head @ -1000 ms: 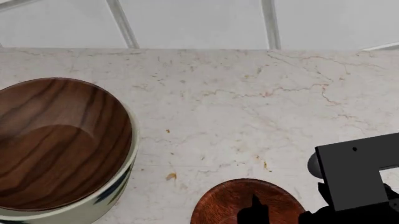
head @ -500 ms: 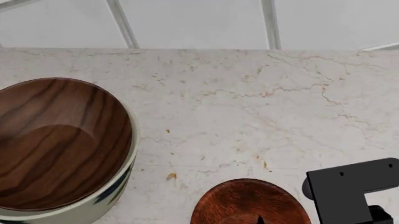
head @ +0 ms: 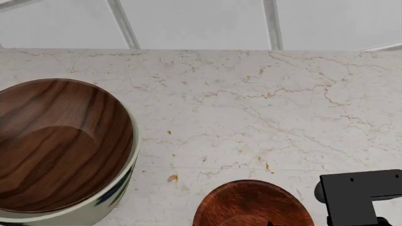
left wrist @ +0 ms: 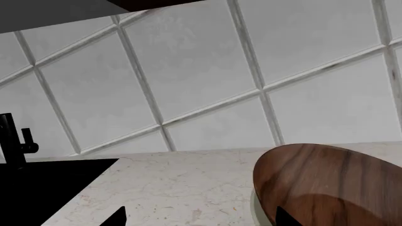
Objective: Stack the bowls from largest to smallest.
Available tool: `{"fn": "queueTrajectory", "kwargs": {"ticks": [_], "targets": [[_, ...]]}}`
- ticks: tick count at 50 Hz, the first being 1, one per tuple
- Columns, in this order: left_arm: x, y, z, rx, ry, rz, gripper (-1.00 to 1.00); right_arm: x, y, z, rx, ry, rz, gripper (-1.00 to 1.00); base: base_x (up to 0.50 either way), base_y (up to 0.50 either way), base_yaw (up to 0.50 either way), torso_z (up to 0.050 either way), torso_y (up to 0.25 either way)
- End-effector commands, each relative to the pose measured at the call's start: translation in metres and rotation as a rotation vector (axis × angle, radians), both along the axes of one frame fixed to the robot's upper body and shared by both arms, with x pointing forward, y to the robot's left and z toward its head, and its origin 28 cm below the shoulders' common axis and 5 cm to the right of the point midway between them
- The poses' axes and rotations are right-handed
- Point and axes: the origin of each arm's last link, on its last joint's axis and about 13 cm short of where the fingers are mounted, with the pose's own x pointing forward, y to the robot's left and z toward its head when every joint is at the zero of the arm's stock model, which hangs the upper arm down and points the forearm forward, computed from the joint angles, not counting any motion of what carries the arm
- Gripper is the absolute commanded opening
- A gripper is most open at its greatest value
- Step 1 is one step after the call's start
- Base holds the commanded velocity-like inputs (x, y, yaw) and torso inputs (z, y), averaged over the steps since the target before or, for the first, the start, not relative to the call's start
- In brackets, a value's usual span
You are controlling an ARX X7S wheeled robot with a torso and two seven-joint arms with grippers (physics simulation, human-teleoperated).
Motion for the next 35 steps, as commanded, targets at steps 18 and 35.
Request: {"fn": "queueTrajectory", "kwargs": {"ticks": [18, 35], "targets": [[0.001, -0.001, -0.001, 0.002, 0.003, -0.004, 1.00, -0.001, 0.002, 0.006, 0.037, -0.041, 0.017, -1.00, 0.00, 0.00, 0.00, 0.000, 0.000], [-0.001, 0.003, -0.001, -0.004, -0.004, 0.015, 1.00, 0.013, 0.029, 0.099, 0.180, -0.361, 0.065, -1.00, 0.00, 0.00, 0.00, 0.000, 0.000]]}}
